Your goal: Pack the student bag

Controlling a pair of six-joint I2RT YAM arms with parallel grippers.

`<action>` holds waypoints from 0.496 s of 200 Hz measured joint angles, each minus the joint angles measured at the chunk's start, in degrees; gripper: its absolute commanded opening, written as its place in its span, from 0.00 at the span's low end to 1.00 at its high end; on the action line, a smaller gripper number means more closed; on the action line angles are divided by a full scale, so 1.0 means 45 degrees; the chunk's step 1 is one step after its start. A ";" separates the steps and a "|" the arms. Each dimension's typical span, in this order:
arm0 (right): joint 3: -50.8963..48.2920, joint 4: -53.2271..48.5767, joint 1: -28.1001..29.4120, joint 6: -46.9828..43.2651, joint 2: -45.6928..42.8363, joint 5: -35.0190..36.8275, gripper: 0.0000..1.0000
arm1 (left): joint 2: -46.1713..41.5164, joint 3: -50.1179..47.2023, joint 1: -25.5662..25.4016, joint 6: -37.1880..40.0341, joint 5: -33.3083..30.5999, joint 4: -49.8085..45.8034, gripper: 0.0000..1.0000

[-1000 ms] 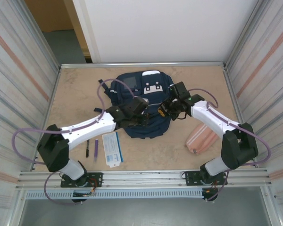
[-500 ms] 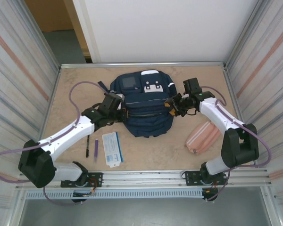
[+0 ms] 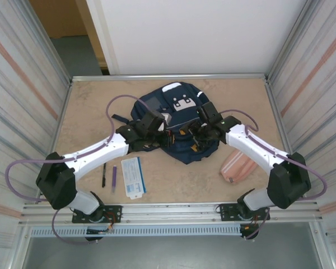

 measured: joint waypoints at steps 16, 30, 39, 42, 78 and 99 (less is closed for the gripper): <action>0.0019 0.0151 0.0000 0.0112 0.0481 0.0151 0.29 | 0.0000 -0.0005 0.0000 -0.0029 0.0053 0.0015 0.00; 0.0160 0.0316 0.0010 0.0146 0.0874 0.0131 0.14 | 0.0000 -0.0019 0.0044 -0.0024 0.0053 0.0015 0.00; 0.0345 0.0321 0.0010 0.0155 0.1059 0.0136 0.11 | 0.0000 -0.0063 0.0083 -0.0024 0.0068 -0.0005 0.00; 0.0432 0.0301 0.0010 0.0107 0.1117 0.0146 0.10 | 0.0000 -0.0092 0.0107 -0.0015 0.0068 0.0000 0.00; 0.1078 -0.0063 0.0010 -0.0087 0.1229 0.0525 0.03 | -0.0126 -0.0500 0.0471 0.0593 -0.0665 0.0189 0.00; 0.1239 -0.0204 0.0010 -0.0248 0.1219 0.0617 0.00 | -0.0126 -0.0646 0.1418 0.0884 -0.0937 0.0262 0.00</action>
